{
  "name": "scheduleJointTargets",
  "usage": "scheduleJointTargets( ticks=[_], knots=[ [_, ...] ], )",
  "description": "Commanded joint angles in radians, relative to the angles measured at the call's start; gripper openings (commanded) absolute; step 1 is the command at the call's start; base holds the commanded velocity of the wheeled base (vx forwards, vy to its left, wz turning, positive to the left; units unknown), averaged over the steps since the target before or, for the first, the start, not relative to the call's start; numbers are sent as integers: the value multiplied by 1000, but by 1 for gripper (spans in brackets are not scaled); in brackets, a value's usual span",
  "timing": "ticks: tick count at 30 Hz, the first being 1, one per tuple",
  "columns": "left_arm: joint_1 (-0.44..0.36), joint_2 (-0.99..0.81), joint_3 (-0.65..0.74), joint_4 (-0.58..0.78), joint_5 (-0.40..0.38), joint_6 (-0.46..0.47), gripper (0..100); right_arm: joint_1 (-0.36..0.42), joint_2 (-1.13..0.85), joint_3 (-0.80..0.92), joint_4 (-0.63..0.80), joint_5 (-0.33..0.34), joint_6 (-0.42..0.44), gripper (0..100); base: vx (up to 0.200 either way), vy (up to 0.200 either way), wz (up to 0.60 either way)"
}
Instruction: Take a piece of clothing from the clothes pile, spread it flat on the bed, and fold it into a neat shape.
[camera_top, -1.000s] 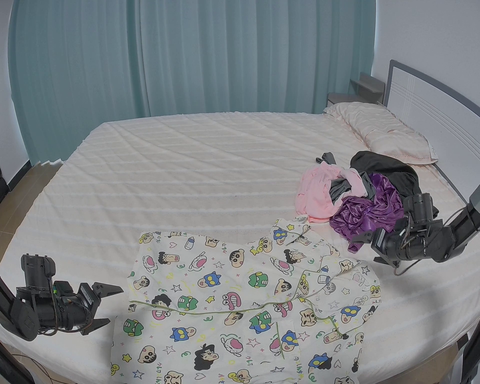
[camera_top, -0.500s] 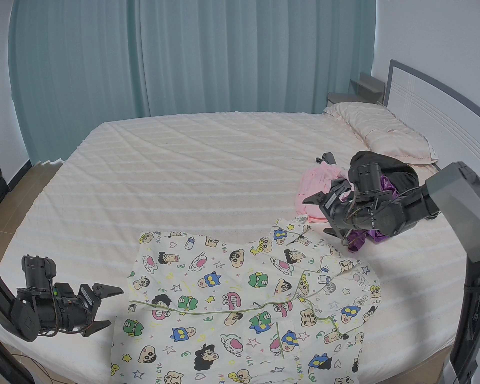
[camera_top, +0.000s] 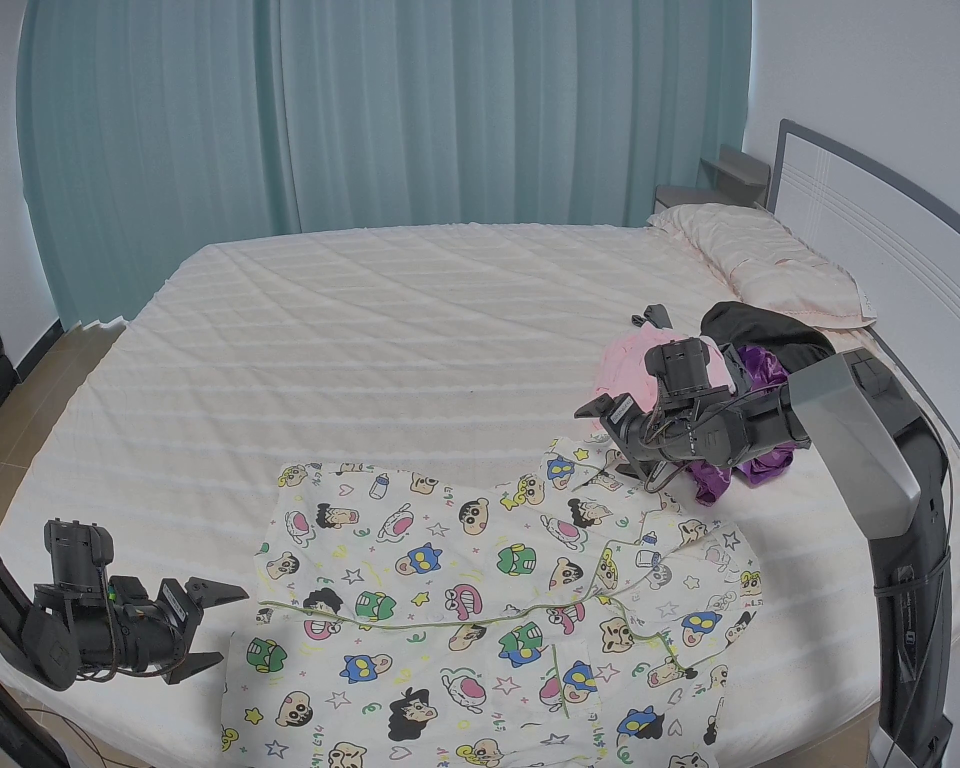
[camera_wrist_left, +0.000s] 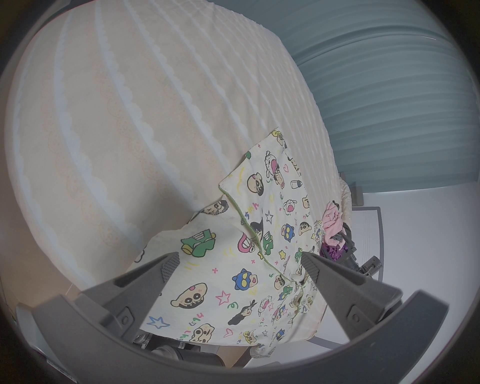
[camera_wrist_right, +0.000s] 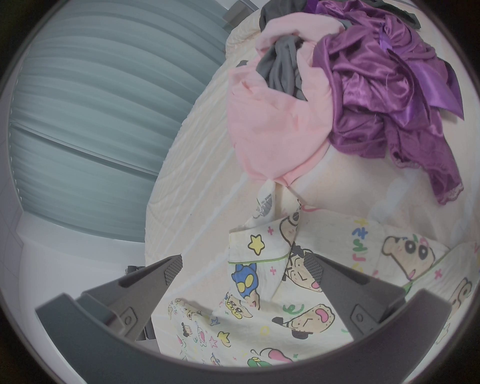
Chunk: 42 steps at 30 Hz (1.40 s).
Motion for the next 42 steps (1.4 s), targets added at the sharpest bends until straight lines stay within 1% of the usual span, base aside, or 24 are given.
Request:
scheduleJointTargets(
  ticks=[1, 17, 23, 29, 33, 37, 42],
  knots=[
    [-2, -1, 7, 0, -1, 1, 100, 7, 62, -56, 24, -5, 1, 100, 0, 0, 0],
    [-8, -1, 9, 0, -1, 1, 100, 7, 147, -220, 105, -19, -4, 100, 0, 0, 0],
    [-10, -4, 13, 0, -1, 1, 100, 22, 207, -323, 136, -19, -5, 100, 0, 0, 0],
    [-11, -4, 13, 0, -1, 1, 100, 56, 245, -327, 182, -18, 2, 100, 0, 0, 0],
    [-11, -4, 13, 0, -1, 1, 100, 83, 243, -327, 131, -24, 12, 100, 0, 0, 0],
    [-11, -7, 15, 0, -1, 1, 100, 85, 247, -327, 21, -73, 7, 100, 0, 0, 0],
    [-11, -7, 15, 0, -1, 1, 100, 71, 207, -327, -1, -82, -22, 100, 0, 0, 0]
  ],
)
